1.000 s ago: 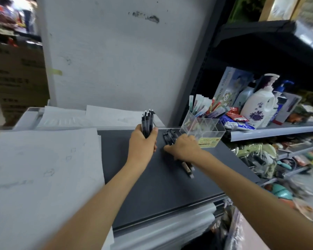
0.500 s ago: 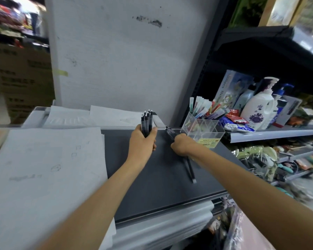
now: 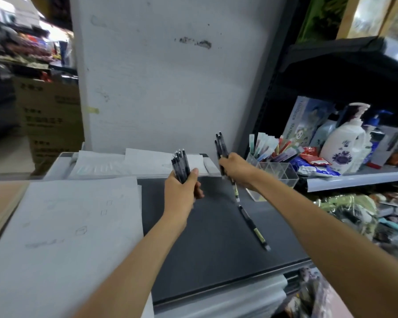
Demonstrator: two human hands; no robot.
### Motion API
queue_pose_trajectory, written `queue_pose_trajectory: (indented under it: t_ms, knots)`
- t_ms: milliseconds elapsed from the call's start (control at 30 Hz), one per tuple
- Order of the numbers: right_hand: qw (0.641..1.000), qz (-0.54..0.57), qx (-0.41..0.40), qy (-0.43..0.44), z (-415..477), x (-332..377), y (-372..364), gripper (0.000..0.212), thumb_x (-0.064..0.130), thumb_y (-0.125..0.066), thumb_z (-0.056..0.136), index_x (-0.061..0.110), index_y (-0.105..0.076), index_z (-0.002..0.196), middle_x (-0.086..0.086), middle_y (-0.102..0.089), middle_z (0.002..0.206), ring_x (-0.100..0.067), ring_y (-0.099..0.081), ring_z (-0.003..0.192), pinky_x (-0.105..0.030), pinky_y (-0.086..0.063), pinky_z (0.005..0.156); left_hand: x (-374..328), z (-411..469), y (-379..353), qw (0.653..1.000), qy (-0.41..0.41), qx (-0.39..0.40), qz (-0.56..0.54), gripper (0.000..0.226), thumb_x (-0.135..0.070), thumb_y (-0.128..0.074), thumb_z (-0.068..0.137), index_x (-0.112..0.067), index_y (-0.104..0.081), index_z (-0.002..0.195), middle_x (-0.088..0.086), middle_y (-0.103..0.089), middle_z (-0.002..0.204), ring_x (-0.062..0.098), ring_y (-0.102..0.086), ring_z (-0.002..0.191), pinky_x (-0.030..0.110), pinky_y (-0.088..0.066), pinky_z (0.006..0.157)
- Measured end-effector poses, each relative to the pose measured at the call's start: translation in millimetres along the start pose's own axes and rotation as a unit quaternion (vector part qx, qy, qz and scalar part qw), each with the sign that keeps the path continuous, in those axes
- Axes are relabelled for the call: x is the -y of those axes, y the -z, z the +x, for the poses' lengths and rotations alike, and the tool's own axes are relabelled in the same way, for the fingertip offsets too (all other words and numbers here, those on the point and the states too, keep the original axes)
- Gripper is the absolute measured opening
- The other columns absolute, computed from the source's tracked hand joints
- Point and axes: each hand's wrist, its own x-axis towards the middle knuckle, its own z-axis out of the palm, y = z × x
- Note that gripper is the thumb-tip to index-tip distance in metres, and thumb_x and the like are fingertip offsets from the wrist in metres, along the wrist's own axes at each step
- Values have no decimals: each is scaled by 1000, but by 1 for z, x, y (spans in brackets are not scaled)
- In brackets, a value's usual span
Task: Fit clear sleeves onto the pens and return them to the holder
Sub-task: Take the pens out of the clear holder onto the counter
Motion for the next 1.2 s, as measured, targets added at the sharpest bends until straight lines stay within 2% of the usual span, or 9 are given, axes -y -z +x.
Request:
queue_pose_trajectory:
  t_ms: [200,333,433,500,733,867,1000,1067,1200]
  knots:
    - [950,301,-41,68,-12,5,-11,14,22,-49,104,12,-54,96,0,-54,71,-16,-47,65,-36,-40,68,-5,5,6,999,-16,-30,-28,33,-36,-78,92,-16,-53,86,2,-47,55,14,-41,43,21,-29,35]
    - [952,283,-52,100,-42,-3,-48,20,35,-50,104,20,-57,117,-7,-71,106,-10,-66,92,-33,-52,85,-9,2,7,998,-40,-44,-36,33,-39,-81,88,-18,-56,82,1,-46,53,14,-39,43,21,-30,36]
    - [937,308,-93,138,-56,-1,-68,11,28,-47,107,20,-52,113,-2,-65,99,10,-57,70,-12,-50,66,-8,1,8,996,-61,-62,-27,32,-39,-78,92,-18,-57,80,2,-48,55,15,-41,45,25,-33,38]
    - [925,319,-126,164,-58,2,-74,7,21,-47,107,15,-50,110,-1,-58,93,6,-51,66,-8,-45,59,-7,1,10,994,-66,-77,-34,34,-39,-76,94,-17,-55,79,3,-49,56,15,-42,45,27,-36,40]
    - [916,320,-142,194,-59,-1,-97,11,14,-48,106,24,-47,111,0,-59,103,-12,-57,94,-23,-50,85,-6,2,9,993,-70,-93,-35,35,-38,-75,94,-14,-54,79,7,-50,60,16,-42,47,27,-37,42]
    - [918,315,-128,204,-63,-13,-110,20,13,-45,104,21,-46,122,0,-57,109,0,-57,92,-15,-48,78,-6,1,8,994,-66,-82,-31,39,-41,-74,95,-14,-55,74,4,-48,56,16,-41,46,26,-37,43]
    - [924,309,-111,197,-63,-16,-113,17,8,-43,108,13,-46,124,-19,-54,120,-32,-61,101,-44,-57,82,-7,0,8,997,-50,-47,-43,35,-44,-78,91,-14,-68,76,-3,-43,49,13,-36,42,24,-36,42]
    - [920,320,-108,201,-64,-14,-112,19,8,-43,109,13,-48,126,-21,-56,120,-35,-64,98,-48,-59,80,-6,-1,8,997,-62,-12,-44,32,-46,-83,84,-23,-70,66,-5,-41,48,11,-34,41,21,-33,41]
    - [911,332,-104,221,-68,-13,-110,35,0,-40,105,24,-56,125,-16,-57,123,-27,-65,102,-42,-60,82,-4,-1,6,997,-73,5,-1,48,-56,-90,58,-21,-79,88,-6,-58,53,10,-53,46,23,-44,46]
